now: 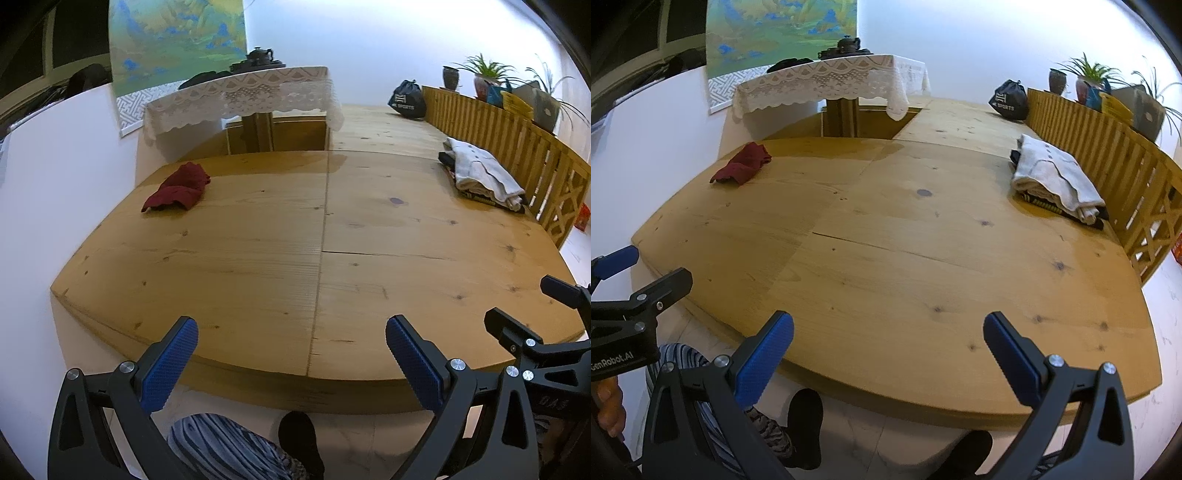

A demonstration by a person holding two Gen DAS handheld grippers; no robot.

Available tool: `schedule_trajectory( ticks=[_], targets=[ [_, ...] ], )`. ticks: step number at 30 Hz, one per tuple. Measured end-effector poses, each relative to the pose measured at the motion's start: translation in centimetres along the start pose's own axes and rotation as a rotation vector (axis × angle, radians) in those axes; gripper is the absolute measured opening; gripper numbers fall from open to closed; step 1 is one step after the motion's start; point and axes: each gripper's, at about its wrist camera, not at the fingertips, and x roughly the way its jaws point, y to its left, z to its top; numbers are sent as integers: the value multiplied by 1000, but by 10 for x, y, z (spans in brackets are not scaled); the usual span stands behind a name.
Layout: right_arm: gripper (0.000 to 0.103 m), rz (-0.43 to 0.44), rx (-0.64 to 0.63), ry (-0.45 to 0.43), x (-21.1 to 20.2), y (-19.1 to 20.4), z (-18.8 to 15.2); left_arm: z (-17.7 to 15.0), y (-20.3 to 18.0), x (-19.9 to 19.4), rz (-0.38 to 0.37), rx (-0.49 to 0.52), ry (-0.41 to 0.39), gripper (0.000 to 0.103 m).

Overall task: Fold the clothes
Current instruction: 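Move both tools toward the crumpled dark red T-shirt on the table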

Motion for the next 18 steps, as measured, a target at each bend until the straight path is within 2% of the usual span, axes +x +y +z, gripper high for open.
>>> schedule_trajectory(
  ticks=[10,13,18],
  targets=[
    [103,50,-69,-18,21,32,37,15,31,19,50,-46,5,102],
    [103,83,-100,-26,29,44,55,27,45,28,61,-58,6,102],
    [103,158,-140,-13,52,65,91,50,72,37,128,-81,-28,102]
  ],
)
